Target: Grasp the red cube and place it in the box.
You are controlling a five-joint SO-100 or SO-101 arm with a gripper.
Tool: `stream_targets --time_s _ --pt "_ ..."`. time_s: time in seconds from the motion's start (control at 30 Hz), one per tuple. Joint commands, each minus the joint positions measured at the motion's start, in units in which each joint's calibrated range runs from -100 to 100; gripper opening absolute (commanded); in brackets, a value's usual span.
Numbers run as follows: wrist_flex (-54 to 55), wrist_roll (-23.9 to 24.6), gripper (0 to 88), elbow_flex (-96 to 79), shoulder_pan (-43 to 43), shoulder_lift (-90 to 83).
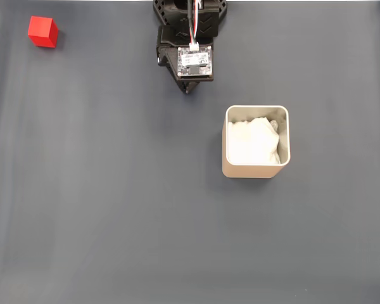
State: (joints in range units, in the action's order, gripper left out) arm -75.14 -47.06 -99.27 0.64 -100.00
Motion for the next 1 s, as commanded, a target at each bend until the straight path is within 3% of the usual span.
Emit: stream_targets --time_s 0.0,0.2,0.53,0.97 --pt "-1.0 0.5 0.7 -0.5 -0.5 0.0" --pt "0.4 -0.8 0.2 -0.5 -0.5 0.0" --pt "19.8 1.1 0.2 0.6 -0.1 0.1" --pt "22.7 1.8 0.2 17.5 1.2 11.3"
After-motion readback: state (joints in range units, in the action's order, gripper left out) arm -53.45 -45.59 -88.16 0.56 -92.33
